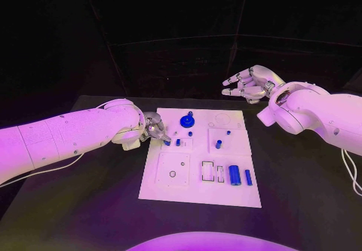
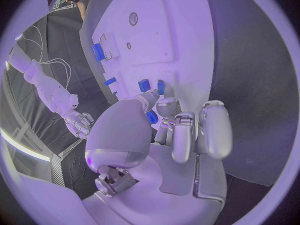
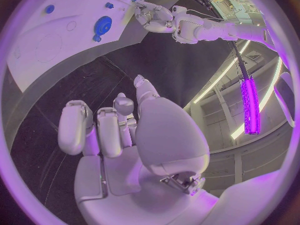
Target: Assemble the parts on the task board
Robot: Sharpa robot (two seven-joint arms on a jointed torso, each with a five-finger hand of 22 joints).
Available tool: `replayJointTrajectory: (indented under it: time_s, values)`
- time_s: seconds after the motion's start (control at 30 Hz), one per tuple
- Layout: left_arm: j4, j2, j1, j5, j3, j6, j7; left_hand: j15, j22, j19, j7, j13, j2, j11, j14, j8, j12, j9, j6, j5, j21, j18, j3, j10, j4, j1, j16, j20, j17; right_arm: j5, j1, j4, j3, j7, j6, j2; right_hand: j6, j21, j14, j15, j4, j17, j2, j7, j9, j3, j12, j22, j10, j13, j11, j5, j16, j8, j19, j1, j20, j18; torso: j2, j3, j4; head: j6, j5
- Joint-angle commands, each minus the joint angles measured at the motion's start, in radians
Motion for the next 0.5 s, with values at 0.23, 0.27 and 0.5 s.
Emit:
replayJointTrajectory:
  time_s: [0.23,0.27,0.5]
  values:
    - [0.0,0.005,-0.002,-0.004,-0.001,0.012,-0.004,-0.003,0.003,0.009,-0.002,-0.006,-0.015,0.002,0.104,0.009,-0.006,0.003,0.009,0.002,-0.003,-0.004,0.146,0.003,-0.132,-0.009,0.003,0.0,0.263,0.006,0.002,0.001,0.001,0.01,-0.001,0.002,-0.007,-0.004,0.052,-0.006,0.003,0.053,0.006,-0.001,-0.001,-0.005,-0.006,-0.001,-0.007,-0.001,0.001,0.003,-0.006,0.004,0.0,-0.004,0.001,0.013,0.001,0.0009,-0.001,-0.001,0.002]
    - [-0.001,0.006,-0.002,-0.003,-0.001,0.008,-0.002,-0.003,0.005,0.009,-0.004,0.005,-0.018,0.001,0.104,0.014,0.002,0.005,0.013,0.002,-0.002,-0.004,0.147,0.009,-0.13,-0.016,0.003,0.0,0.263,0.006,0.002,0.001,0.001,0.01,-0.001,0.003,-0.007,-0.004,0.052,-0.006,0.003,0.053,0.006,-0.001,-0.001,-0.005,-0.006,-0.001,-0.007,-0.001,0.001,0.003,-0.006,0.004,0.0,-0.004,0.001,0.013,0.001,0.0007,-0.0007,0.0,0.001]
    - [-0.008,0.012,-0.002,0.0,-0.001,0.001,0.003,-0.008,0.013,0.012,-0.016,0.04,-0.038,-0.007,0.104,0.037,0.031,0.016,0.037,0.002,0.004,-0.005,0.133,0.03,-0.119,-0.057,0.003,-0.003,0.263,0.006,0.002,0.0,0.001,0.009,-0.001,0.004,-0.007,-0.005,0.052,-0.007,0.001,0.052,0.006,-0.001,-0.001,-0.005,-0.007,-0.002,-0.007,-0.002,0.001,0.003,-0.007,0.005,0.0,-0.001,0.0,0.013,0.001,0.0009,-0.0003,-0.001,0.0]
